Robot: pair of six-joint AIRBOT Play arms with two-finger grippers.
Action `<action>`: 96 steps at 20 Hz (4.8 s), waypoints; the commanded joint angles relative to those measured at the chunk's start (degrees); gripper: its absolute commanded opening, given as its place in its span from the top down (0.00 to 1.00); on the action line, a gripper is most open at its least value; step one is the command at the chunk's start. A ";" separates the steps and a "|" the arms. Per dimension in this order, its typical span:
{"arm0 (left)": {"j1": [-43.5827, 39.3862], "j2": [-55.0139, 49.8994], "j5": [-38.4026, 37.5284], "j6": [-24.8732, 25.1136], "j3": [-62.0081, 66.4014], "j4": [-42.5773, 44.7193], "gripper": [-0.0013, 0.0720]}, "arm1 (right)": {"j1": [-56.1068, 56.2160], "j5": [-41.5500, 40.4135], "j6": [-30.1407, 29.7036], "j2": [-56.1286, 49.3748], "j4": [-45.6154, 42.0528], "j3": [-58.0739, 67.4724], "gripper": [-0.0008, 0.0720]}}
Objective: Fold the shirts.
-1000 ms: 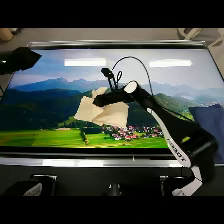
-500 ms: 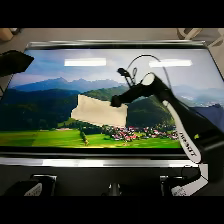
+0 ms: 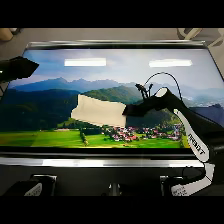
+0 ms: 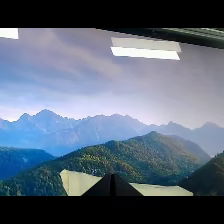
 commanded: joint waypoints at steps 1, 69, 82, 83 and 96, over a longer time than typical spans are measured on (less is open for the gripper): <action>0.02 0.20 -0.09 0.07 -0.35 -1.01 0.95 | 1.09 -5.70 -2.45 -0.94 11.13 -3.85 0.04; -8.44 -23.39 -24.65 -10.14 13.60 28.44 0.09 | -28.17 13.92 -10.25 23.15 -28.41 21.03 0.07; -12.72 -14.19 -14.53 -15.02 -14.43 24.26 0.08 | -15.54 25.07 -6.47 22.99 -30.45 -0.57 0.15; -12.72 -14.19 -14.51 -15.02 -14.43 24.26 0.08 | -15.54 24.70 -6.49 22.99 -30.53 -0.57 0.15; -12.72 -14.19 -14.45 -15.02 -14.43 24.26 0.08 | -15.54 24.35 -6.49 22.99 -30.95 -0.57 0.15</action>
